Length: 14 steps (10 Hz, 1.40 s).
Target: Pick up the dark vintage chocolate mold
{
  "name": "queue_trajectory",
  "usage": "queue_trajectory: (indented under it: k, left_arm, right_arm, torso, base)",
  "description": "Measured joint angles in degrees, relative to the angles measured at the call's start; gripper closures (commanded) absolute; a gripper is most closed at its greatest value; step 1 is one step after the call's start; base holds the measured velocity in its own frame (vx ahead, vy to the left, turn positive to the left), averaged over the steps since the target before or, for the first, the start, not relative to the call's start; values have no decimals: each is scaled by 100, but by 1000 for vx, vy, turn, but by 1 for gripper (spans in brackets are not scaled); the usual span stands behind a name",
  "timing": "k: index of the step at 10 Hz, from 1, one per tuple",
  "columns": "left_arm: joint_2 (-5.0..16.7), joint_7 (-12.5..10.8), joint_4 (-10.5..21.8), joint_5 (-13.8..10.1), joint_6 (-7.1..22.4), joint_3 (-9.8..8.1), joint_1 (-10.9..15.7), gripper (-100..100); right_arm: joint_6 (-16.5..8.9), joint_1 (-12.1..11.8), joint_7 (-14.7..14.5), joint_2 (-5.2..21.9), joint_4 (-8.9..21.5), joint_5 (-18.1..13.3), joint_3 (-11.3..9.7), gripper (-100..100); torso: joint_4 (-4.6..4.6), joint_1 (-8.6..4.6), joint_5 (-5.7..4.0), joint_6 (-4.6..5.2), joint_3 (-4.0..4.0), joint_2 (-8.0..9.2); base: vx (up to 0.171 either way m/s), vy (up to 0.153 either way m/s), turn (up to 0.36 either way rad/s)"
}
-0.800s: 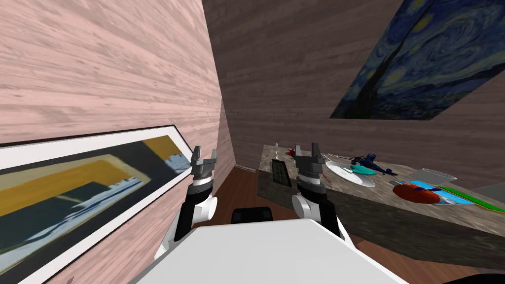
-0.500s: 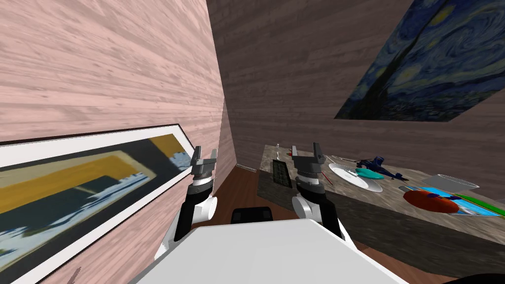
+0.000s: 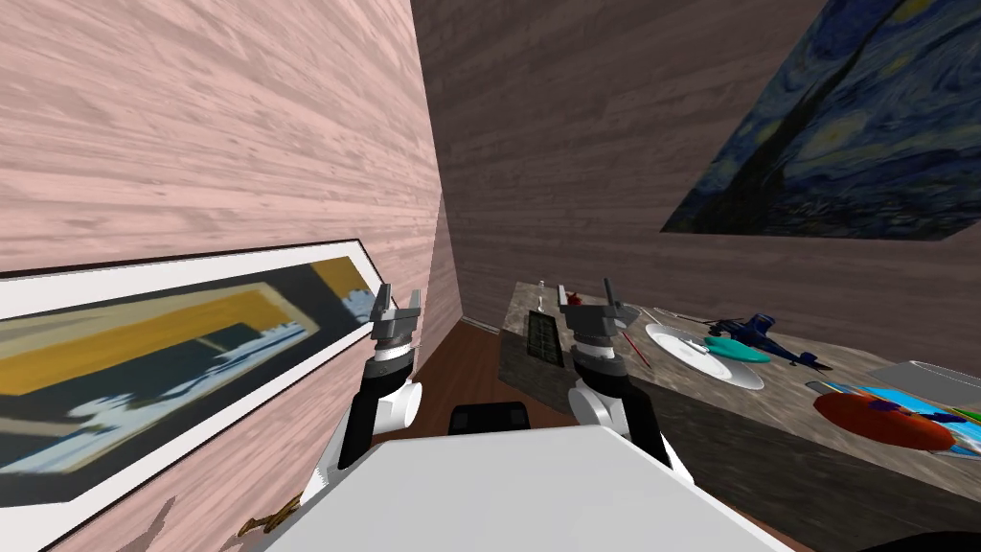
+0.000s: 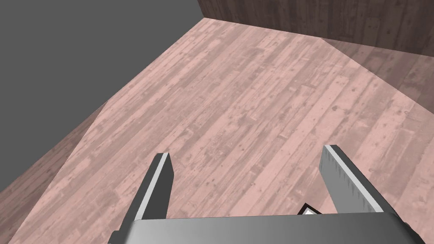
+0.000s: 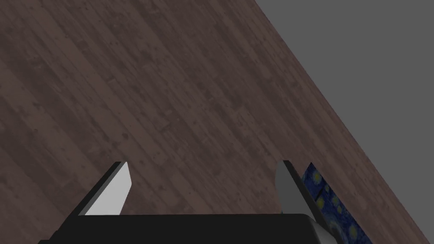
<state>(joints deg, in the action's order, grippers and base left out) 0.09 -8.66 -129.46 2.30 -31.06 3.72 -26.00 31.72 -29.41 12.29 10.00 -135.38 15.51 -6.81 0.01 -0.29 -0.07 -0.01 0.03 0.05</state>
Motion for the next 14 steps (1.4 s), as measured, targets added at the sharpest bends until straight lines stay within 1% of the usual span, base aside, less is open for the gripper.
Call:
queue_trajectory:
  k: [3,7,8,9,10,11,12,13,14]
  left_arm:
    - [0,0,0,0,0,0,0,0]
    - [0,0,0,0,0,0,-1,0]
    - [0,0,0,0,0,0,0,0]
    - [0,0,0,0,0,0,-1,0]
    - [0,0,0,0,0,0,0,0]
    - [0,0,0,0,0,0,-1,0]
    - [0,0,0,0,0,0,0,0]
    - [0,0,0,0,0,0,-1,0]
    - [0,0,0,0,0,0,0,0]
  right_arm:
    - [-2,-24,359,244,0,367,-178,-100]
    - [-14,-51,916,664,2,958,-429,-100]
    - [-23,-45,1064,797,9,1119,-532,-100]
    - [-29,-44,1205,873,15,1270,-582,-100]
    - [-43,-34,1371,1035,25,1454,-647,-100]
    - [-49,-36,1524,1110,29,1615,-707,-100]
    - [-73,-40,1683,1263,16,1798,-794,-100]
    - [-70,-48,1847,1350,25,1968,-855,-100]
    - [-11,-81,2020,1530,63,2112,-999,-100]
  torso:
    - [0,5,1,2,-1,-1]
    - [1,3,0,3,1,2]
    - [1,1,0,0,2,4]
    - [1,3,0,3,1,2]
    - [0,2,0,0,1,1]
    - [0,2,0,3,-1,-1]
    - [0,-1,0,1,-1,-1]
    - [0,4,0,3,-1,-2]
    - [0,1,0,1,1,2]
  base:
    - [-18,-61,114]
    - [-28,-61,111]
    - [-30,-64,74]
    - [-27,-61,176]
    - [-21,-66,91]
    - [-25,-73,169]
    - [-24,-57,91]
    - [-36,-67,163]
    - [-30,-56,84]
